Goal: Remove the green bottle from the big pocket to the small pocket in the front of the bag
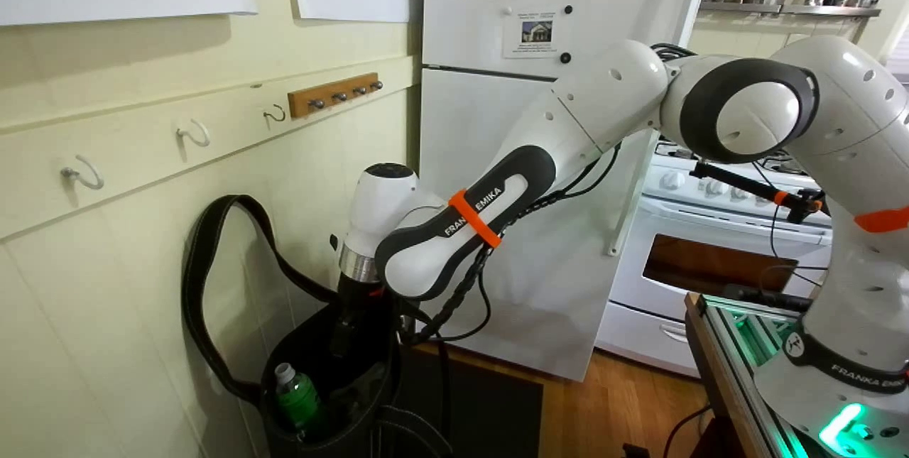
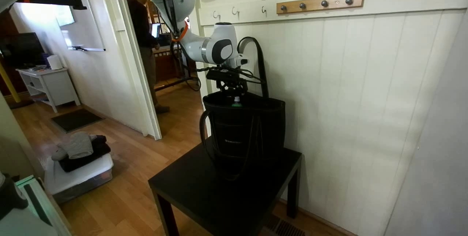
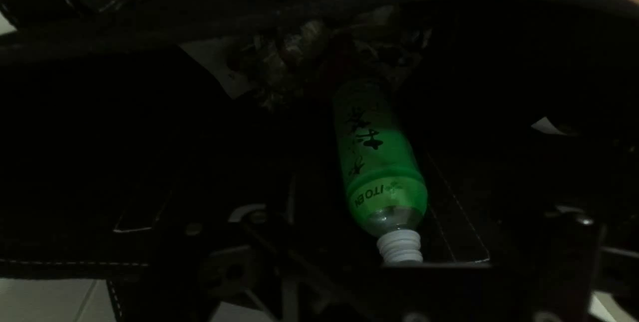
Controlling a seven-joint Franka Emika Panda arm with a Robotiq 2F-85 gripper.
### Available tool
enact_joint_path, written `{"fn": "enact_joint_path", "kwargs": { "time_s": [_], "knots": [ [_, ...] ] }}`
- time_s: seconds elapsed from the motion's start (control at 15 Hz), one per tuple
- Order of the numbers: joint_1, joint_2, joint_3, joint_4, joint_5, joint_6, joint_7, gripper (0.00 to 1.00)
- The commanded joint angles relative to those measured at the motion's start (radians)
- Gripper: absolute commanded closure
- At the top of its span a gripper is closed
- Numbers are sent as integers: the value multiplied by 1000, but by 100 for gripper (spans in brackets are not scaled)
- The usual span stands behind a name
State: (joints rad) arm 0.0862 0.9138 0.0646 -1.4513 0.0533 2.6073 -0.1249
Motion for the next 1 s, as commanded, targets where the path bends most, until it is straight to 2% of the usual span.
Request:
{"fn": "enact_joint_path", "kwargs": {
  "time_s": [0.0,0.13,0.47,0.93],
  "knots": [
    [-8,3,10,7,-17,-3,12,0],
    [-8,3,9,11,-18,-3,13,0],
    [49,89,-57,106,-77,-41,92,0],
    [91,217,-79,259,-120,-19,120,0]
  ]
}}
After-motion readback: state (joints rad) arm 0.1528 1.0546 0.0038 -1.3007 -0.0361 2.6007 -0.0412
